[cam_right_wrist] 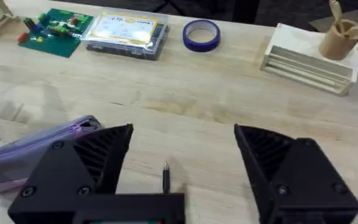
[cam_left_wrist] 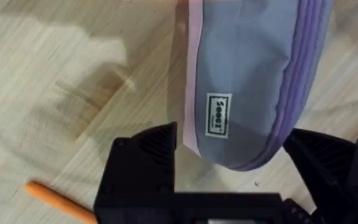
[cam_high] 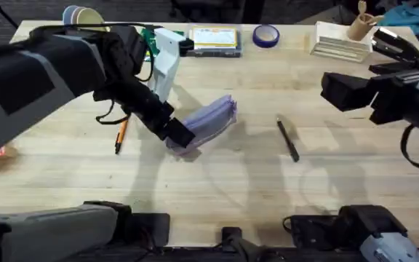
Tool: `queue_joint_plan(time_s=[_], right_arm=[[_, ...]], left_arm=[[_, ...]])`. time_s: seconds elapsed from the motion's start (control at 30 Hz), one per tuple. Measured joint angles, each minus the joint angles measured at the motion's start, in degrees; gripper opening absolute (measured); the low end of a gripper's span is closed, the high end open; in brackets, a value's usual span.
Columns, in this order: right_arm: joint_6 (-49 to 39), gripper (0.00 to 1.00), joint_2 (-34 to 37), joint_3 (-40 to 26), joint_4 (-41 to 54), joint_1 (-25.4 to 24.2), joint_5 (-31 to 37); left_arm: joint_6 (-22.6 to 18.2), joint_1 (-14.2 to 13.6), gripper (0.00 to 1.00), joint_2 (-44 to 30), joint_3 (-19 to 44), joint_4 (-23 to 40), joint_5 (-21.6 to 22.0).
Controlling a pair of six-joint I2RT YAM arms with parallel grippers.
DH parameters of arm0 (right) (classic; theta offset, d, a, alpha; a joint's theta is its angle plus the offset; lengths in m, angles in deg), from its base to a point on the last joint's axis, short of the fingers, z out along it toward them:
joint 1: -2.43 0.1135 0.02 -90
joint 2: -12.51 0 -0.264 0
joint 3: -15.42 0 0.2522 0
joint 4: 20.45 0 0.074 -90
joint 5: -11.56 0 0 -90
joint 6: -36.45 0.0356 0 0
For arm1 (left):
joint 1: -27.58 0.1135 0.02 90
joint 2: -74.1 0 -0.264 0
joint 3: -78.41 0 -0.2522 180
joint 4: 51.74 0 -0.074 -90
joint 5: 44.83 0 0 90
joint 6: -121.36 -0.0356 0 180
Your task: Unzip the bag, pick up the pens from the table one at a time and place them inside, then zip the bag closed.
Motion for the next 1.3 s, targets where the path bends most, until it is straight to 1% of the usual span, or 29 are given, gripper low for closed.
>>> queue_joint_plan(time_s=[0.03,0.1,0.17,0.23,0.33,0.4,0.47,0.6,0.77,0.8,0.9,1.03,1.3], right_arm=[[0.0,0.997,0.0,0.0,0.0,0.0,0.0],[0.0,0.997,0.0,0.0,0.0,0.0,0.0],[0.0,0.998,0.0,0.0,0.0,0.0,0.0],[0.0,0.998,0.0,0.0,0.0,0.0,0.0],[0.0,0.998,0.0,0.0,0.0,0.0,0.0],[0.0,0.998,0.0,0.0,0.0,0.0,0.0],[0.0,0.998,0.0,0.0,0.0,0.0,0.0],[0.0,0.998,0.0,0.0,0.0,0.0,0.0],[0.0,0.998,0.0,0.0,0.0,0.0,0.0],[0.0,0.998,0.0,0.0,0.0,0.0,0.0],[0.8,0.998,0.0,0.0,-0.2,0.0,-1.5],[1.6,0.998,0.6,0.0,-0.3,0.0,-6.2],[2.2,0.998,9.6,0.0,-1.6,0.5,-19.6]], left_arm=[[0.0,0.0,0.996,0.0,0.0,0.1,0.0],[0.0,0.0,0.964,0.0,0.0,0.2,0.0],[0.0,0.0,0.911,0.0,0.0,0.2,0.0],[0.0,0.0,0.839,0.0,0.0,0.2,0.0],[0.0,0.0,0.773,0.0,0.0,0.3,0.0],[0.0,0.0,0.709,0.1,0.0,0.3,0.0],[0.0,0.0,0.606,0.6,0.0,0.4,-0.2],[0.0,-0.1,0.297,2.4,0.0,0.3,-0.4],[0.0,-0.2,0.087,2.8,0.0,0.3,-0.4],[0.0,-0.2,0.060,2.8,0.0,0.2,-0.4],[0.0,-0.2,0.045,2.8,0.0,0.2,-0.4],[0.0,-0.2,0.043,2.8,0.0,0.2,-0.4],[0.0,-0.2,0.053,2.8,0.0,0.2,-0.4]])
